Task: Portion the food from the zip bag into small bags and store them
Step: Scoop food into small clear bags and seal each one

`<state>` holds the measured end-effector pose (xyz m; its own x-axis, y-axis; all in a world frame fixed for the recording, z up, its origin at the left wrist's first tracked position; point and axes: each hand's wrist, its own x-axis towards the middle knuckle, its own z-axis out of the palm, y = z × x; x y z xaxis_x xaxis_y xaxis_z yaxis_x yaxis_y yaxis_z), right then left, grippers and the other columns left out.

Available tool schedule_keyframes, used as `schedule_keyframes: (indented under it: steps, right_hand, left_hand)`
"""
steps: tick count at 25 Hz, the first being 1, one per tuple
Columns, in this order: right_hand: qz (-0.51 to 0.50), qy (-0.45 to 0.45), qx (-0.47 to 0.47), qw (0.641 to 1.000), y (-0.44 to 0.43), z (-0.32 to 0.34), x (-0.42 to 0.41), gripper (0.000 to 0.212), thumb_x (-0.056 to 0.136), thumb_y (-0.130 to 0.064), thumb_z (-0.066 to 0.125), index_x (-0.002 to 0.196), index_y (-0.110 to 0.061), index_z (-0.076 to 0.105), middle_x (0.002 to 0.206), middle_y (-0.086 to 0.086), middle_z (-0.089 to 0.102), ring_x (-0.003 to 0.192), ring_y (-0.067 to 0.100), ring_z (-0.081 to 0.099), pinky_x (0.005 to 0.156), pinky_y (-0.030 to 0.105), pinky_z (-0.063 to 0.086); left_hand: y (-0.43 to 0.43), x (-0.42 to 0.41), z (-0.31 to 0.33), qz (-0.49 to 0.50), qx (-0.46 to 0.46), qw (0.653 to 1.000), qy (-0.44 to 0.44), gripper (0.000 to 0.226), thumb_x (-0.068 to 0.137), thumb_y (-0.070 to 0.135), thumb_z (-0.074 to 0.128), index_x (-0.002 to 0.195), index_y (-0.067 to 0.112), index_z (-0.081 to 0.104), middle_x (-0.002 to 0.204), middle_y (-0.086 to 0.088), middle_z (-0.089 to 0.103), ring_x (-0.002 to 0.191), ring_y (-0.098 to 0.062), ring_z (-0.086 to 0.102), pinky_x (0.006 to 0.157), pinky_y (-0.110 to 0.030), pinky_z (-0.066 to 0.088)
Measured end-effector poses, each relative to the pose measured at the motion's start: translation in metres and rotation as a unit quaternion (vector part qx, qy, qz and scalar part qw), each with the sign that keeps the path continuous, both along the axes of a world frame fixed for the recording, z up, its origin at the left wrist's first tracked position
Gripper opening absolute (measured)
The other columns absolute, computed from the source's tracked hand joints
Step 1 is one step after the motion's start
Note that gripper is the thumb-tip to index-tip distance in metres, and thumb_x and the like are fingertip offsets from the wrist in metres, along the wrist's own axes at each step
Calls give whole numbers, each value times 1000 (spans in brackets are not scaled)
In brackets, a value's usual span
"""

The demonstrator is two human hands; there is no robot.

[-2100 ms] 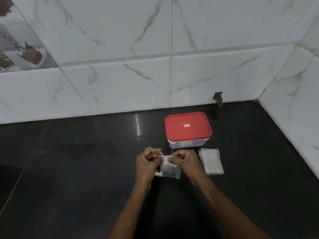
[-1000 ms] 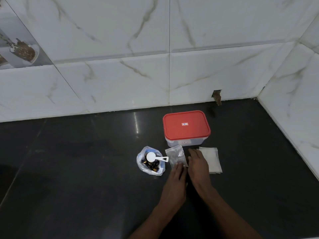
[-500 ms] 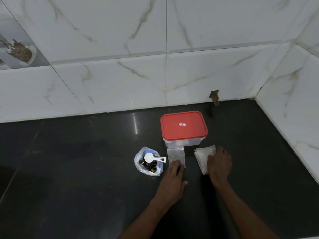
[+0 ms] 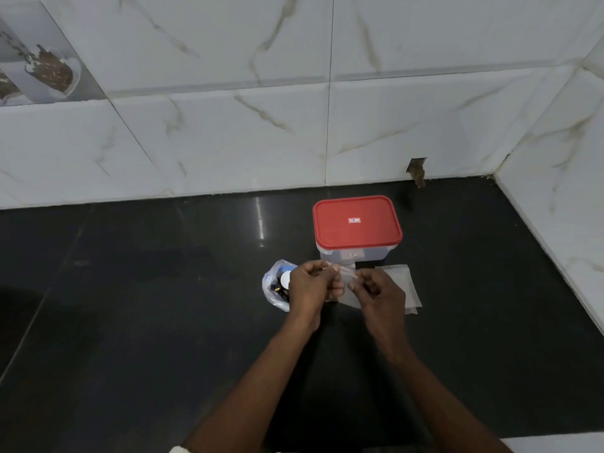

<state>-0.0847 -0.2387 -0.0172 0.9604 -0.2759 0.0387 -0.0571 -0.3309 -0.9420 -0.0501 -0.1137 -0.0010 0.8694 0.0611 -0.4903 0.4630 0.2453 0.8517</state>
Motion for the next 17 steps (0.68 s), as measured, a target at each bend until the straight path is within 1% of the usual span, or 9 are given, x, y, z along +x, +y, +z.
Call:
schedule_keyframes:
  steps: [3,5,6,8,9,11,13,15,17]
  right_hand:
    - [70,17,34,997,-1,6,1,23,84,-9,73,97,-27,69,93,-8,72,90,7,68,80,24,56]
    - [109,42,59,991,-2,20,6,25,85,-17,74,108,-25,69,99,-7,72,95,5,68,84,24,55]
    - [120,50,56,990,-2,28,11,24,85,-21,74,108,-25,69,98,-8,73,94,2,68,84,22,55]
    - [150,57,-2,987,0,43,20,15,86,-22,73,99,-29,72,87,-12,73,84,-3,68,79,16,54]
    - [164,60,-34,984,1,46,25,13,87,-19,72,98,-26,74,86,-12,73,81,-2,68,79,19,56]
    - [169,68,-77,980,2,48,35,17,89,-12,68,104,-15,74,89,-6,74,82,4,69,81,31,59]
    - [170,76,-133,973,5,46,43,20,90,-9,64,108,-12,72,94,1,74,80,8,67,78,33,58]
    - [161,85,-273,944,13,45,49,24,93,-8,56,114,-11,68,105,6,68,83,12,61,77,27,50]
    - [153,78,-377,910,24,45,52,26,93,-5,52,116,-10,63,113,9,58,89,21,60,79,29,48]
  left_hand:
    - [8,-3,4,21,-4,1000,17,15,90,-7,61,104,-2,64,79,-16,71,59,-18,69,59,-27,60]
    - [10,-4,4,39,25,999,-3,15,87,-8,62,101,-4,66,76,-18,71,58,-18,68,56,-26,58]
    - [10,-4,6,44,34,998,-11,15,86,-7,63,100,-4,68,77,-20,72,59,-19,69,56,-26,57]
    - [10,-5,7,44,27,998,-26,17,86,-7,65,102,-3,70,81,-21,75,63,-23,70,58,-28,59]
    - [10,-6,7,40,23,998,-37,18,87,-8,65,103,-3,70,78,-19,75,62,-22,71,59,-29,60]
    - [13,-5,10,31,26,997,-62,20,88,-8,65,107,-3,71,66,-10,71,58,-17,68,63,-30,61]
    - [18,-3,13,24,55,995,-80,23,88,-9,63,109,-2,72,63,-7,68,57,-17,66,63,-30,61]
    - [23,-1,19,-1,137,987,-80,28,87,-8,62,110,2,75,70,-8,72,58,-18,67,59,-28,57]
    - [26,0,27,-78,274,956,-78,29,86,0,64,110,8,77,84,-9,77,66,-20,69,64,-26,52]
